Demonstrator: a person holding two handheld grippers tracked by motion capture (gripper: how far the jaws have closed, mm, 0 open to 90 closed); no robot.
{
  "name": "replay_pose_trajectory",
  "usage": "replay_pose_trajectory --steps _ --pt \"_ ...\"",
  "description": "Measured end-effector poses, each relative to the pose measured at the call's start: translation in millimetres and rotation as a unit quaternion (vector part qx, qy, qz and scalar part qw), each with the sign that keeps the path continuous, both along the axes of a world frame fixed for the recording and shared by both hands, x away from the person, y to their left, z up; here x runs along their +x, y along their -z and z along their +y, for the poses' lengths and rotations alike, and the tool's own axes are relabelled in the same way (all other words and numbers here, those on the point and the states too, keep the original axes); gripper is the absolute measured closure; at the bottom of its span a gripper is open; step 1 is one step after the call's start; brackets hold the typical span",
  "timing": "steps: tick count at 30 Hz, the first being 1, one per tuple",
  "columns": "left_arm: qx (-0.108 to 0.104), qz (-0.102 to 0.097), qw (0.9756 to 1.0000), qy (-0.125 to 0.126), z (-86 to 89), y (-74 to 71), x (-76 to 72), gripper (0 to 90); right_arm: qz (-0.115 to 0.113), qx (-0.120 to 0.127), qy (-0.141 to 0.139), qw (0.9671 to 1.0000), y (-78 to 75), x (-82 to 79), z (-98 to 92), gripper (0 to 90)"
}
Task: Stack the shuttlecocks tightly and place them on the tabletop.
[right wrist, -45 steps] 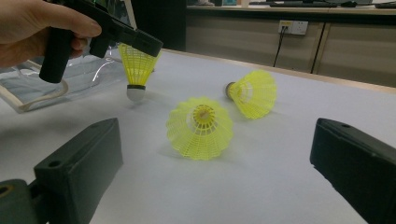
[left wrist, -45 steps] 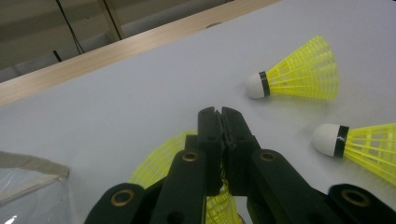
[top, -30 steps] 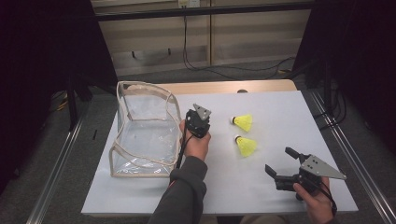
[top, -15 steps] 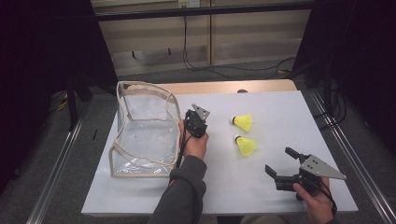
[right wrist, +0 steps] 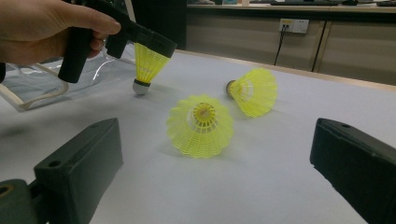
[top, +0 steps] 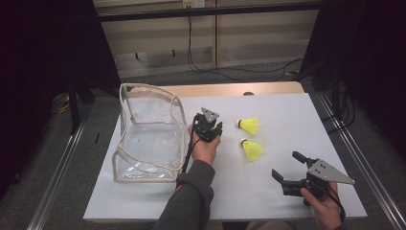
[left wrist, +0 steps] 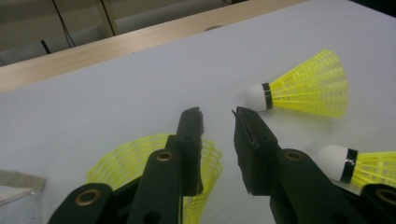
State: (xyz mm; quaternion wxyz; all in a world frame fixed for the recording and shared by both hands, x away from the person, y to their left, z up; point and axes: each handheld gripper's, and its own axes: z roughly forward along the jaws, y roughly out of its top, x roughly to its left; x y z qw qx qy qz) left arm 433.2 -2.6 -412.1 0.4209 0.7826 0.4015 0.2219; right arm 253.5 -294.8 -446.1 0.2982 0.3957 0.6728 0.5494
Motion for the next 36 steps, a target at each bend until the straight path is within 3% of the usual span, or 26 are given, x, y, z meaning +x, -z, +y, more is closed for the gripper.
replay_pose_trajectory --steps 2,9,18,26,36 --pt "-0.012 0.007 0.9999 0.003 -1.7 0.5 0.3 71.6 0.0 -0.001 0.0 1.0 -0.2 -0.1 -0.1 1.5" --pt "-0.023 0.016 0.9995 0.015 -8.3 2.1 0.3 71.1 0.001 -0.002 0.001 1.0 0.0 0.1 -0.7 1.5" --pt "-0.03 0.025 0.999 0.022 -12.9 -0.4 0.9 79.2 0.0 -0.001 -0.001 1.0 -0.1 0.0 -0.3 1.5" --pt "-0.028 0.045 0.9983 0.023 -16.2 2.5 2.8 83.9 0.001 -0.001 0.0 1.0 -0.2 -0.2 -0.3 1.5" --pt "-0.021 0.045 0.9984 0.028 -16.2 -0.4 0.3 85.8 0.0 -0.001 0.0 1.0 -0.4 -0.4 -0.7 1.5"
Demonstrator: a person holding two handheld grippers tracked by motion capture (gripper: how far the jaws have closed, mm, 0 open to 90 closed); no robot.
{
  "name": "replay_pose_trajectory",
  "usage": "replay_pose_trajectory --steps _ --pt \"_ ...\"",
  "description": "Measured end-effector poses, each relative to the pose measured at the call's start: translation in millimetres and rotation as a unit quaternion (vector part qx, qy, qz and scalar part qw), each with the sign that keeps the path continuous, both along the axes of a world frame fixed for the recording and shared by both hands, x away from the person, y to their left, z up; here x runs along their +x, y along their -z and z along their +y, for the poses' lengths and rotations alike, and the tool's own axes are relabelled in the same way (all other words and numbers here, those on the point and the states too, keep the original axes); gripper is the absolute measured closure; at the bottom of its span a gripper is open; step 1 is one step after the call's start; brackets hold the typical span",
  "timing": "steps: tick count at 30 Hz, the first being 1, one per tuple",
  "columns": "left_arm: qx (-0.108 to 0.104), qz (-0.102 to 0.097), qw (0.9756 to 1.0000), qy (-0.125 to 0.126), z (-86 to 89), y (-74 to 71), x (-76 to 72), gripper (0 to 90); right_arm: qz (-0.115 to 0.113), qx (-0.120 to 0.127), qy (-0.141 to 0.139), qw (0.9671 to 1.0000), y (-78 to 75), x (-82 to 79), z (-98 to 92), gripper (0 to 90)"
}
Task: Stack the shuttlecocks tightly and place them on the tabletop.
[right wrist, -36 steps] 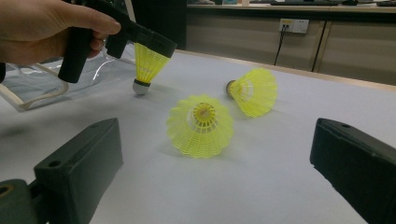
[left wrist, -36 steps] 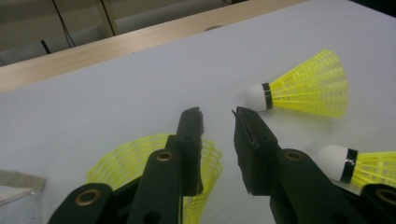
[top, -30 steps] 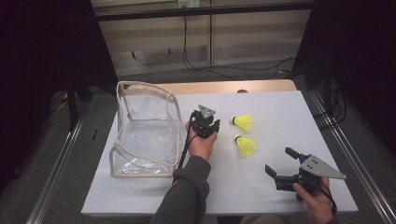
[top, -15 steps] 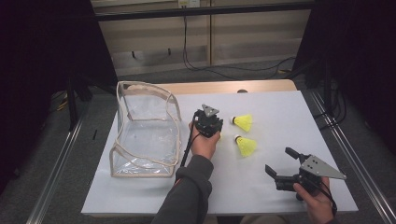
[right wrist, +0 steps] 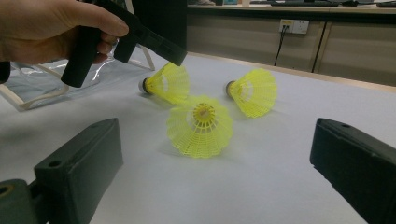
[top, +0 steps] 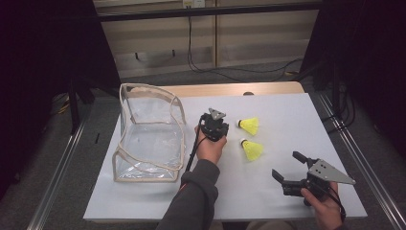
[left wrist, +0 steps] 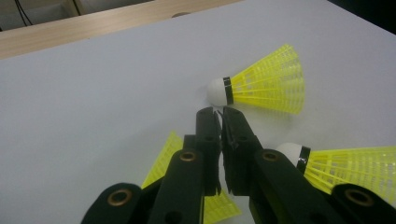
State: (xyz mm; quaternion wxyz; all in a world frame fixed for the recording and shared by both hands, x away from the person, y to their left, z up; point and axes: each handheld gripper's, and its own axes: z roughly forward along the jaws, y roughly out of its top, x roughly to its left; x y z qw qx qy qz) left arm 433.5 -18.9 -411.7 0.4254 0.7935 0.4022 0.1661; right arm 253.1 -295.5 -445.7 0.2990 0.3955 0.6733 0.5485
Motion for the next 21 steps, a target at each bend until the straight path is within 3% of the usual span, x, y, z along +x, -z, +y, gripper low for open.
replay_pose_trajectory --steps 21 --pt "-0.006 0.001 1.0 -0.002 5.2 -4.6 0.1 84.3 0.0 -0.001 0.001 1.0 0.1 0.2 -0.2 1.5"
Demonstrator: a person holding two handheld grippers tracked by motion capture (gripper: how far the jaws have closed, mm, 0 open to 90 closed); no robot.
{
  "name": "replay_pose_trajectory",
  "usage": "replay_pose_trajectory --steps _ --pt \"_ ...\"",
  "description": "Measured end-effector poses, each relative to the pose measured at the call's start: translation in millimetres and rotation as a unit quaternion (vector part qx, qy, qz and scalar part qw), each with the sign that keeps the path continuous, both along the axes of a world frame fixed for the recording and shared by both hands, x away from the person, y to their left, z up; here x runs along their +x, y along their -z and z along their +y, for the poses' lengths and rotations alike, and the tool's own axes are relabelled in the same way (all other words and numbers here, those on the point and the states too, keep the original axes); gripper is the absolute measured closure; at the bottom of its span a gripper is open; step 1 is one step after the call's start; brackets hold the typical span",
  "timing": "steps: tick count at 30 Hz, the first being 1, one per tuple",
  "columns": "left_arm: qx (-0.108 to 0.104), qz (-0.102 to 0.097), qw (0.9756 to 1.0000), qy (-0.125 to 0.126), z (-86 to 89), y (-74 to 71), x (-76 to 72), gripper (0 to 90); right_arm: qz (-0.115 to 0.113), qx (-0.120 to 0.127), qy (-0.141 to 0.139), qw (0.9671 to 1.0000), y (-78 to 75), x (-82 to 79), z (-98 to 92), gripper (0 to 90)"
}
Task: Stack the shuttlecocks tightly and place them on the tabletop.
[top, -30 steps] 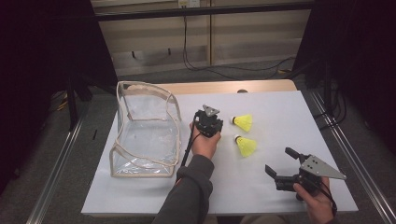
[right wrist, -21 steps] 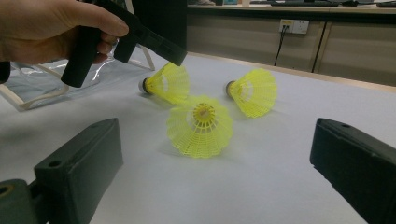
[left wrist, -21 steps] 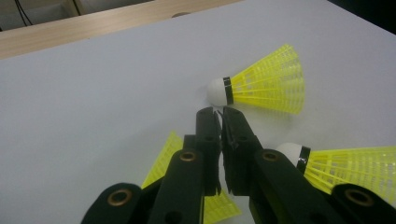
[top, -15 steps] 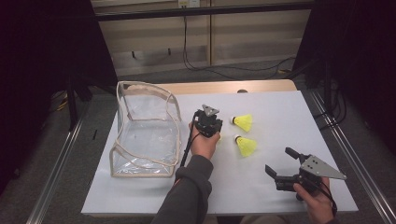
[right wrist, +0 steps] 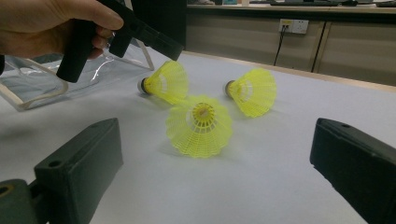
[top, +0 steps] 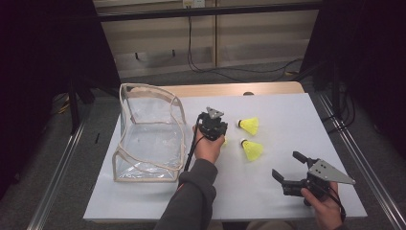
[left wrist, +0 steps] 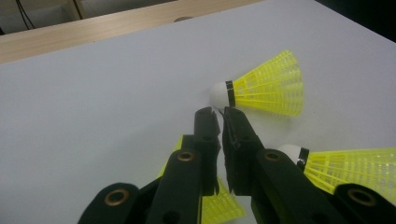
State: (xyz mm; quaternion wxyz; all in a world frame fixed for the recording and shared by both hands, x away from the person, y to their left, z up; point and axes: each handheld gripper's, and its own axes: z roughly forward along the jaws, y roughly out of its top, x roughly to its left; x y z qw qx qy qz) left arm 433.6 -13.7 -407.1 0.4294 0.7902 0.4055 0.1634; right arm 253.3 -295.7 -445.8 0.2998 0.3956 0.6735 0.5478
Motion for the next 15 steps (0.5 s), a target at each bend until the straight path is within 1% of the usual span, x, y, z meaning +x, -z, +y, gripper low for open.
replay_pose_trajectory --steps 5,9,12,13,15 --pt "0.001 -0.001 1.0 0.002 1.0 -1.5 -0.2 83.9 0.0 0.0 0.0 1.0 0.0 0.0 0.5 1.5" --pt "0.001 -0.001 1.0 -0.001 1.7 -2.5 -1.0 82.4 0.001 0.001 0.0 1.0 0.1 -0.1 0.5 1.5" --pt "-0.001 0.0 1.0 0.0 1.8 -2.8 -1.5 79.6 -0.001 0.0 0.0 1.0 0.0 -0.2 0.4 1.5" --pt "0.002 0.0 1.0 0.001 2.2 -3.6 -2.0 78.3 0.0 0.0 0.0 1.0 0.0 -0.1 0.3 1.5" --pt "-0.003 0.001 1.0 0.001 1.9 -4.2 -2.9 76.8 0.002 0.001 0.0 1.0 0.1 -0.1 0.5 1.5"
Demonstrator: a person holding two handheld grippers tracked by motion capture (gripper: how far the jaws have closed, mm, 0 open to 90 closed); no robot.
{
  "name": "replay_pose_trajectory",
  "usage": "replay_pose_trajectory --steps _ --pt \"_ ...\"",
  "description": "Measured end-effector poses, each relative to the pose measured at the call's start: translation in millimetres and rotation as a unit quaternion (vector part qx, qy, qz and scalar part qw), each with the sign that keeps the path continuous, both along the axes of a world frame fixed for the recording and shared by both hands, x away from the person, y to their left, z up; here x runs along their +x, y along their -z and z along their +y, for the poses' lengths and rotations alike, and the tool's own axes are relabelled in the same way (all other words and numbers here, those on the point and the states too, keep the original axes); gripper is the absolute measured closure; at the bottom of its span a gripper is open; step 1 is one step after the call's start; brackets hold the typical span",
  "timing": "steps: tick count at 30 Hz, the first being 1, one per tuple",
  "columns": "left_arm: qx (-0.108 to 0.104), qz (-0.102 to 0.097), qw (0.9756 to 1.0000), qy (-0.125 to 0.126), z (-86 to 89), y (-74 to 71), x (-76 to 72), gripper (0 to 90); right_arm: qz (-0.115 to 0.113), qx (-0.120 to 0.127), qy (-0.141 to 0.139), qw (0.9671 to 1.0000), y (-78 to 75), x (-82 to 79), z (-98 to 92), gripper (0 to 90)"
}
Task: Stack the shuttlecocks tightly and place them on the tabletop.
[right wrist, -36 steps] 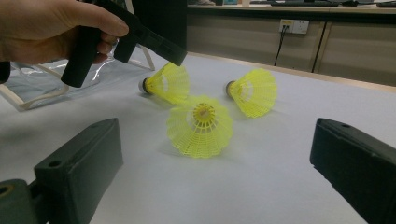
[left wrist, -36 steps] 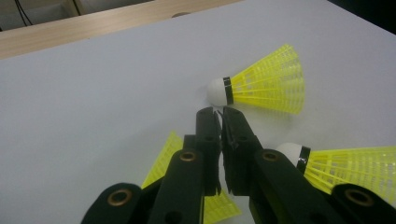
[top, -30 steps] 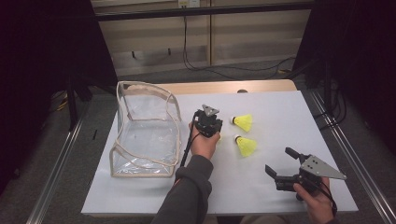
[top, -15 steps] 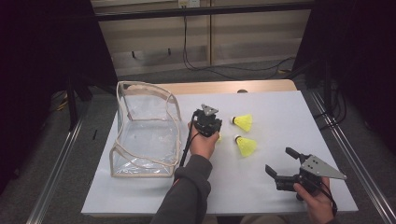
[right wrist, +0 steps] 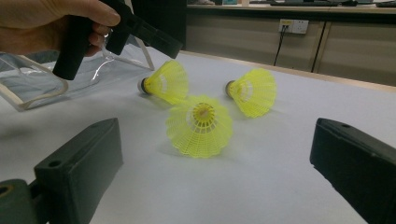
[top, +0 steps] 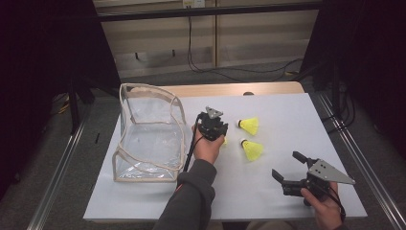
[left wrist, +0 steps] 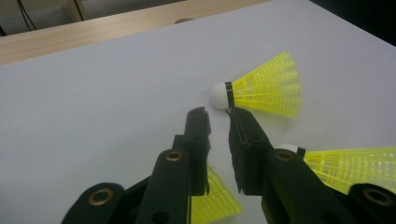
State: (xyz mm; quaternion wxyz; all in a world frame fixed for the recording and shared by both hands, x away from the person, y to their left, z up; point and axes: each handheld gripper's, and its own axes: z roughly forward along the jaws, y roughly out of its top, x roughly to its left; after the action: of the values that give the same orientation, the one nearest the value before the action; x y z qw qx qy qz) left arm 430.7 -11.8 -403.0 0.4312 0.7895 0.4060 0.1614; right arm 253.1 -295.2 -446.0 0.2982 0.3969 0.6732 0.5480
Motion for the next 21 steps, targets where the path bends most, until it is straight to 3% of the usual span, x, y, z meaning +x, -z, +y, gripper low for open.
replay_pose_trajectory --steps 13,17,21 --pt "-0.004 0.006 0.9999 0.011 1.3 -7.1 -9.2 55.0 -0.001 0.001 0.002 1.0 0.0 -0.4 -0.2 1.5" --pt "0.0 0.007 0.9999 0.01 0.5 -7.3 -12.7 43.5 -0.001 -0.001 0.001 1.0 0.0 -0.3 -0.1 1.5" --pt "-0.012 0.014 0.9998 0.013 -0.1 -7.1 -17.0 36.0 0.0 0.0 0.001 1.0 0.0 -0.4 0.0 1.5"
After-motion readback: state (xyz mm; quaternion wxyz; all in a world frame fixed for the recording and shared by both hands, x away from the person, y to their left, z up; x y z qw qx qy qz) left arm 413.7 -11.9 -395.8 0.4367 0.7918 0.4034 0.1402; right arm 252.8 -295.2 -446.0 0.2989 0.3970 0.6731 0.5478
